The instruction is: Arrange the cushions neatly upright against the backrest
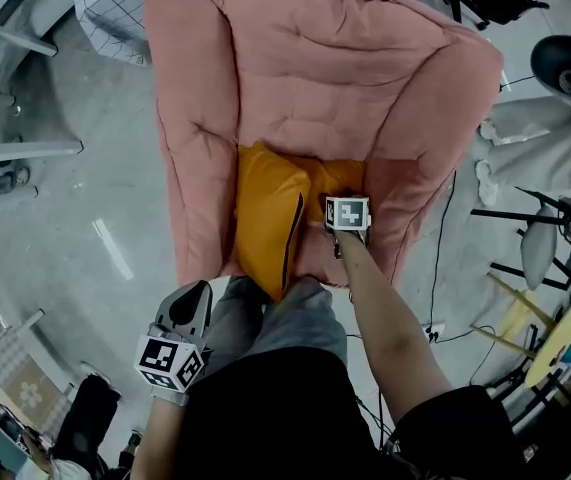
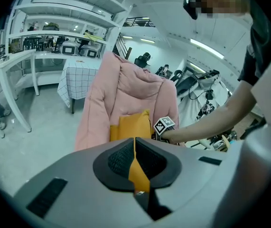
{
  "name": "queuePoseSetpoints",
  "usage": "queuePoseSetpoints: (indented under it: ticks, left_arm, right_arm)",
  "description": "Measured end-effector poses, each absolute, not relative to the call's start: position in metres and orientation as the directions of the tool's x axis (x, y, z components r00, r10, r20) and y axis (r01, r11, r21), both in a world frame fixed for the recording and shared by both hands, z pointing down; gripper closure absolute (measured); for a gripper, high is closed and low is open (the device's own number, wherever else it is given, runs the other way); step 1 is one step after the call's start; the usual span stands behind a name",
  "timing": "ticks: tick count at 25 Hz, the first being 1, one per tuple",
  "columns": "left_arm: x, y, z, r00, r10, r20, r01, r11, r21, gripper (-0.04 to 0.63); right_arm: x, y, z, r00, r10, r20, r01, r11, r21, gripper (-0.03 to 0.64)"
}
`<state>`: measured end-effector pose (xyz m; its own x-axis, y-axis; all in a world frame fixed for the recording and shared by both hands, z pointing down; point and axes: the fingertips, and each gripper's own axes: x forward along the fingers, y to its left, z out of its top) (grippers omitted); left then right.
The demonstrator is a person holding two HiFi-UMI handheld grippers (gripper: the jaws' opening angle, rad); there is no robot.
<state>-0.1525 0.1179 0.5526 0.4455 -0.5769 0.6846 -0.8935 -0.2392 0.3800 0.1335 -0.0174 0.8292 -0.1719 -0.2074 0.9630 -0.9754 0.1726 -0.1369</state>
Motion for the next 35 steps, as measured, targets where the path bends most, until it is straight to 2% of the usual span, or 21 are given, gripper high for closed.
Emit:
queuePoseSetpoints:
  ticks: [5,9,11,16,20,24,29,35]
  left_arm:
    - [-0.159,0.117,0.554,0.432,-0.590,0.682,-0.898,-0.210,0.387,0.574]
    - [-0.156,0.109,0.555,0.438,-0.595,0.674,-0.891,-0.189,0.413,0.574]
    - [-0.154,0.103,0.552,0.445,-0.599,0.666,-0.886,-0.189,0.423,0.574]
    - [-0.146,0.094,0.543,0.473,-0.607,0.638,-0.872,-0.220,0.438,0.574]
    - [-0.145,0.094,0.539,0.478,-0.612,0.630,-0.869,-0.227,0.439,0.574]
    - [-0.145,0.101,0.537,0.480,-0.614,0.627,-0.869,-0.231,0.438,0.574]
    - [-0.147,0.116,0.540,0.469,-0.611,0.637,-0.874,-0.220,0.433,0.574]
    - [-0.157,0.134,0.543,0.447,-0.618,0.646,-0.883,-0.193,0.427,0.574]
  right_arm:
    - [0.134,-0.019,0.833,-0.196,-0.182,0.964,-0.971,0.171,-0.165,0.304]
    - [0.128,-0.017,0.808,-0.249,-0.245,0.937,-0.963,0.161,-0.214,0.302]
    - [0.122,-0.014,0.793,-0.317,-0.300,0.900,-0.948,0.126,-0.292,0.263]
    - [0.084,-0.003,0.738,-0.576,-0.406,0.709,-0.804,0.126,-0.581,0.253]
    - [0.059,0.015,0.711,-0.690,-0.409,0.598,-0.709,0.212,-0.673,0.240]
    - [0.030,0.037,0.697,-0.793,-0.340,0.506,-0.596,0.261,-0.759,0.183]
    - [0.003,0.053,0.715,-0.786,-0.256,0.562,-0.617,0.294,-0.730,0.172]
    - [-0.019,0.051,0.737,-0.738,-0.269,0.619,-0.674,0.257,-0.693,0.172]
